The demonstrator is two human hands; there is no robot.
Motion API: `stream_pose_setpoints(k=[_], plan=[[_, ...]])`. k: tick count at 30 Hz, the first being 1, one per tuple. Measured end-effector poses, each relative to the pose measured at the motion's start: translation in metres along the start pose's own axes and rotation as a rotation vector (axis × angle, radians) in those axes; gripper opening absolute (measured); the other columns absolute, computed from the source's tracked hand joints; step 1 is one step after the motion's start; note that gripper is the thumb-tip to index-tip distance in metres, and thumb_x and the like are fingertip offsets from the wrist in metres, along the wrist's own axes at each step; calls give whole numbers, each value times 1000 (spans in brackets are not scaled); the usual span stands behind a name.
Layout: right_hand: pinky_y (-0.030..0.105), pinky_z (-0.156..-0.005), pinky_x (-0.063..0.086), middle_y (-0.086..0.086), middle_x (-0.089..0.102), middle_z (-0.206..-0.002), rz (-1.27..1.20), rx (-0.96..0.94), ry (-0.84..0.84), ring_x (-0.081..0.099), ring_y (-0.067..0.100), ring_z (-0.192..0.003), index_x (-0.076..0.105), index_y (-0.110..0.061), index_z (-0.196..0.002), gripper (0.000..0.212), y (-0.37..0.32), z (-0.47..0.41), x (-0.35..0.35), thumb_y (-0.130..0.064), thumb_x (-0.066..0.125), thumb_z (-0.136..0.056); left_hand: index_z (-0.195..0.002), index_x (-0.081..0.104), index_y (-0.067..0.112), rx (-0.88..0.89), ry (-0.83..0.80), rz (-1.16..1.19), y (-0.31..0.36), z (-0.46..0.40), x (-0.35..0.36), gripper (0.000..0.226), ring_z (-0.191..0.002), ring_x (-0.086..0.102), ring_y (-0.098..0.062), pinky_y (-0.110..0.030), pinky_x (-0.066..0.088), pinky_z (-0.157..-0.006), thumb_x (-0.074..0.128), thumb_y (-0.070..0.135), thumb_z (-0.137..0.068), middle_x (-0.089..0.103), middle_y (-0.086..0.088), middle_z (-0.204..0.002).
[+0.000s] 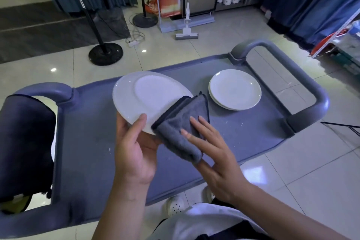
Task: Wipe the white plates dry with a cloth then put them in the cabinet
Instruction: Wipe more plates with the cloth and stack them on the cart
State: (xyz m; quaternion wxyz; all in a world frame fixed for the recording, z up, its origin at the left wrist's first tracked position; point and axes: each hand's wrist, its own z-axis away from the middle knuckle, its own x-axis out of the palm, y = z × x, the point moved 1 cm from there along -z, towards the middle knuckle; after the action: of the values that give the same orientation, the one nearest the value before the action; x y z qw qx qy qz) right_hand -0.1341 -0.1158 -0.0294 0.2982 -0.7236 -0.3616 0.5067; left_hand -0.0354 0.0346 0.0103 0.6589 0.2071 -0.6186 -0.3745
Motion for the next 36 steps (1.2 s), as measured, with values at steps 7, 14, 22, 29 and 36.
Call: stream_pose_setpoints(k=[7, 14, 22, 29, 36], plan=[[41, -80, 57, 2, 72, -111, -656, 851, 420, 66, 22, -108, 70, -21, -98, 9, 52, -50, -86, -18, 61, -98, -142, 55, 25, -94, -33, 5, -8, -2, 25, 52, -109, 70, -20, -34, 61, -63, 53, 12, -91, 70, 1, -124], [37, -88, 46, -4, 68, -89, -368, 369, 111, 62, 11, -92, 73, -14, -91, 13, 36, -91, -135, -9, 61, -90, -129, 68, 30, -249, -68, -59, -34, 4, 48, 46, -107, 71, -21, -40, 61, -62, 56, 18, -86, 71, -4, -124], [17, -111, 30, -12, 40, -156, -181, 133, -515, 23, -10, -145, 76, -32, -115, 33, 42, -124, -146, -22, 67, -85, -121, 75, 31, -333, -122, -104, -41, 7, 56, 45, -109, 71, -20, -33, 61, -69, 55, 14, -84, 72, -4, -127], [26, -105, 32, -19, 47, -150, -408, 359, -389, 23, -15, -143, 80, -35, -98, 23, 84, -114, -138, -18, 68, -86, -118, 75, 26, -257, 25, -90, -48, 3, 62, 43, -97, 73, -17, -34, 61, -57, 51, 13, -85, 75, -1, -114], [40, -121, 27, -22, 71, -117, -523, 432, -344, 23, -17, -141, 74, -2, -99, 14, 101, -90, -120, -13, 66, -95, -121, 66, 22, -127, 124, -161, -46, 0, 62, 40, -88, 70, -11, -24, 55, -51, 52, 15, -84, 74, 5, -101]])
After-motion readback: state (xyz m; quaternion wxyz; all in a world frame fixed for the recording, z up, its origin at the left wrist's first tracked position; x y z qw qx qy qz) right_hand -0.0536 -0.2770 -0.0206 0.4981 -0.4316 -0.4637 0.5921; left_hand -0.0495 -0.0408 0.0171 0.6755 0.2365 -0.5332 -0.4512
